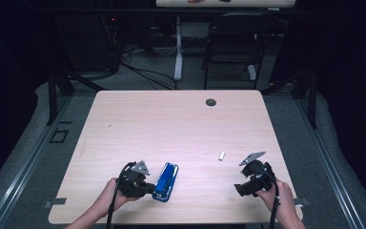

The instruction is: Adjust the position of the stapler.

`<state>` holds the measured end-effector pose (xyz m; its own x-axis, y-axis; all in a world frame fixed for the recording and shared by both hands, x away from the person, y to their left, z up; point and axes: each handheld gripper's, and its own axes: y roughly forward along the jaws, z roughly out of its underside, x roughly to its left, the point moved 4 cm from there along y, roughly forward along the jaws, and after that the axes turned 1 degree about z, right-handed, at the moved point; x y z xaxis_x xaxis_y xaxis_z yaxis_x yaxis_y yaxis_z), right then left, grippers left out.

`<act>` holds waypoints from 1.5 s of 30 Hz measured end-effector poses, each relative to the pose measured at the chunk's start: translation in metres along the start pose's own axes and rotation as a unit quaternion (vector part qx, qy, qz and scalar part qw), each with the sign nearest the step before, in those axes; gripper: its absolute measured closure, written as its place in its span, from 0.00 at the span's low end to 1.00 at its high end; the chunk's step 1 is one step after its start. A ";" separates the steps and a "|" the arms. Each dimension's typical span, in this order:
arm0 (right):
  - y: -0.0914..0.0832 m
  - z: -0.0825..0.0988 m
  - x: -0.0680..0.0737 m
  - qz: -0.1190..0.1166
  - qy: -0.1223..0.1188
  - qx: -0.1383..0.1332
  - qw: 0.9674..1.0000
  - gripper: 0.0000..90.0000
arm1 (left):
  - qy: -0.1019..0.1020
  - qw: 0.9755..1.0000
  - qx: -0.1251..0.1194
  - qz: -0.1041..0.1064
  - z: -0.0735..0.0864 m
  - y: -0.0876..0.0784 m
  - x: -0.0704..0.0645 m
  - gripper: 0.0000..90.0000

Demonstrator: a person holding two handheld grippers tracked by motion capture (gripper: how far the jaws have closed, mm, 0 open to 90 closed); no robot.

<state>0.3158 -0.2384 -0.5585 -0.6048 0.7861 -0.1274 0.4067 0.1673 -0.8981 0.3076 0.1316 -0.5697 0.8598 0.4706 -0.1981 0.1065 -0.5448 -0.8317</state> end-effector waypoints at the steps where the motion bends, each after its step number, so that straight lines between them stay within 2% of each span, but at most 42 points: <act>1: 0.000 0.000 0.000 -0.002 0.000 -0.001 1.000 0.14 | 0.000 1.000 0.003 0.002 0.000 0.001 -0.001 0.95; 4: 0.002 0.000 0.002 -0.007 0.010 -0.010 1.000 0.14 | -0.003 1.000 0.004 0.008 0.000 0.005 -0.004 0.97; 5: 0.001 0.000 0.001 -0.008 0.003 -0.001 1.000 0.14 | -0.007 1.000 0.002 0.012 0.000 0.006 -0.004 0.97; 7: 0.001 0.000 0.001 -0.011 0.006 -0.004 1.000 0.14 | -0.006 1.000 0.003 0.018 -0.001 0.010 -0.007 0.97; 8: 0.002 -0.001 0.001 -0.013 0.007 -0.003 1.000 0.14 | 0.000 1.000 0.007 0.017 -0.002 0.012 -0.010 0.97; 10: 0.002 -0.001 0.002 -0.012 0.007 -0.002 1.000 0.14 | -0.001 1.000 0.005 0.024 -0.003 0.016 -0.013 0.97; 13: 0.002 -0.001 0.002 -0.013 0.004 -0.001 1.000 0.14 | 0.006 1.000 0.001 0.021 -0.007 0.021 -0.018 0.97; 18: 0.003 -0.004 0.005 -0.033 0.017 -0.012 0.999 0.14 | 0.001 1.000 -0.018 0.013 -0.011 0.027 -0.021 0.97; 21: 0.002 -0.007 0.008 -0.053 0.030 -0.024 0.998 0.15 | -0.004 1.000 -0.025 0.013 -0.013 0.031 -0.023 0.97; 25: 0.000 -0.013 0.015 -0.063 0.041 -0.033 0.997 0.15 | 0.002 0.999 -0.030 0.012 -0.016 0.034 -0.027 0.97; 31: 0.000 -0.023 0.027 -0.089 0.045 -0.043 0.994 0.15 | 0.000 0.999 -0.038 0.013 -0.023 0.041 -0.034 0.97; 33: 0.000 -0.026 0.030 -0.094 0.043 -0.048 0.993 0.15 | 0.003 0.999 -0.039 0.010 -0.025 0.043 -0.036 0.97; 37: 0.001 -0.033 0.043 -0.113 0.017 -0.046 0.992 0.15 | 0.004 0.999 -0.044 0.012 -0.031 0.048 -0.040 0.98; 41: 0.001 -0.035 0.047 -0.118 0.014 -0.045 0.992 0.15 | 0.009 0.999 -0.048 0.011 -0.034 0.051 -0.041 0.98; 45: 0.002 -0.036 0.049 -0.121 0.012 -0.049 0.991 0.15 | 0.007 0.998 -0.051 0.020 -0.038 0.054 -0.041 0.98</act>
<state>0.3114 -0.1777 -0.5512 -0.6767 0.7297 0.0980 0.3163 0.4083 -0.8563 0.2969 0.0570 -0.5867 0.8714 0.4374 -0.2219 0.1213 -0.6305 -0.7666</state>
